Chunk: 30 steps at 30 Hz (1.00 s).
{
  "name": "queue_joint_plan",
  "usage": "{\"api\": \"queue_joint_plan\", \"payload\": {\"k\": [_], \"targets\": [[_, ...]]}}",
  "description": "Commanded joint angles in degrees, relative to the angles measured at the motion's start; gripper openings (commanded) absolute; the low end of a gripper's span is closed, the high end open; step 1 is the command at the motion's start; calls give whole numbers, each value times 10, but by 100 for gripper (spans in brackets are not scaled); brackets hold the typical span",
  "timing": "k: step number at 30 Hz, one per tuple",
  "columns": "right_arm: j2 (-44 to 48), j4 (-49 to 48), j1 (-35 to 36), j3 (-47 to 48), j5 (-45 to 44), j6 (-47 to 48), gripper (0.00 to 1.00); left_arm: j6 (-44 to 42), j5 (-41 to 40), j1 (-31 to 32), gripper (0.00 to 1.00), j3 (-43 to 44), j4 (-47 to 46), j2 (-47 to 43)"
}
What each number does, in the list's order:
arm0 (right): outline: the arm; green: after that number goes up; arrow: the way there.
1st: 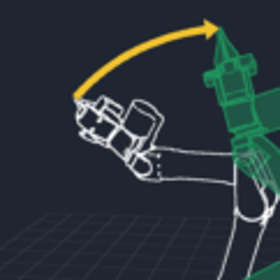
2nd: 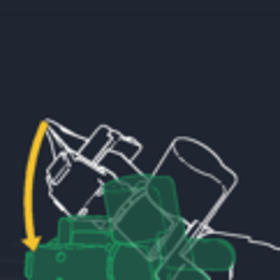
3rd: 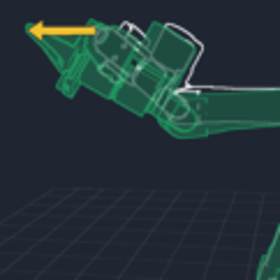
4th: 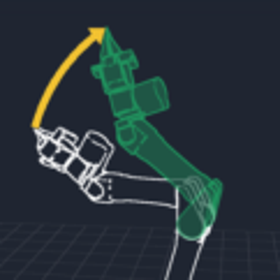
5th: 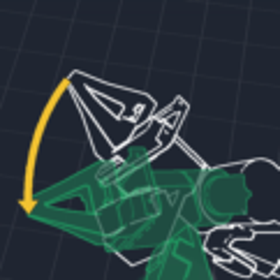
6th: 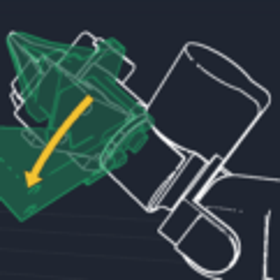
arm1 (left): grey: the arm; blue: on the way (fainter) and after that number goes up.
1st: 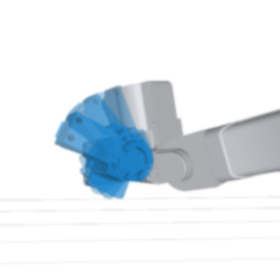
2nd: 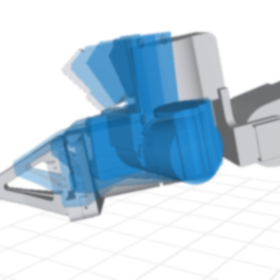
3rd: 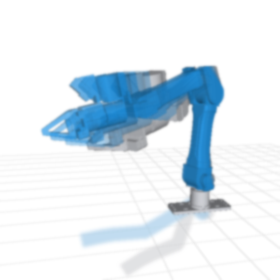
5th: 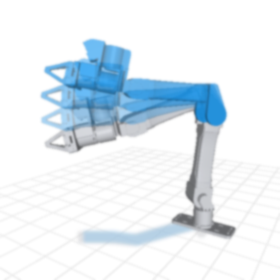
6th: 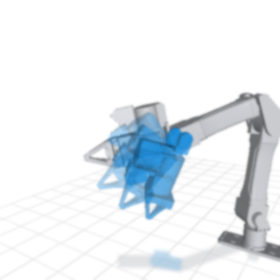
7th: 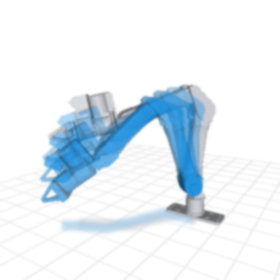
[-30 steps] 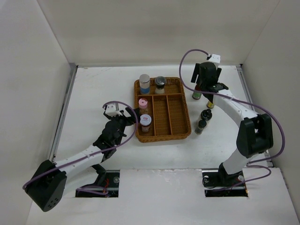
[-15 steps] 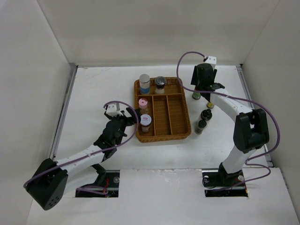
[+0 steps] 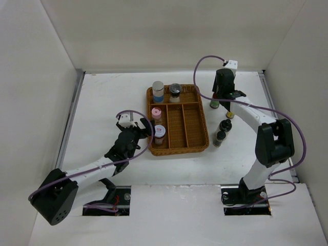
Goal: Organize the condiment bottles
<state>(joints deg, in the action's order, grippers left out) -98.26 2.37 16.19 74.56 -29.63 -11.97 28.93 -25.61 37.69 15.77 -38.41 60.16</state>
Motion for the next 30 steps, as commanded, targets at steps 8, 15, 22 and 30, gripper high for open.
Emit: {"api": "queue_joint_plan", "payload": {"k": [8,15,22,30], "targets": [[76,-102,6,26,-28,51,24,5,13,1,97,8,-42,-7],[108,-119,56,59,-29,96,24,5,9,-8,97,-7,-45,-46],[67,-122,105,116,2,82,24,5,9,-11,97,-8,-47,-51],[-42,-134,122,188,9,63,24,5,9,-14,97,-9,-41,-54]]}}
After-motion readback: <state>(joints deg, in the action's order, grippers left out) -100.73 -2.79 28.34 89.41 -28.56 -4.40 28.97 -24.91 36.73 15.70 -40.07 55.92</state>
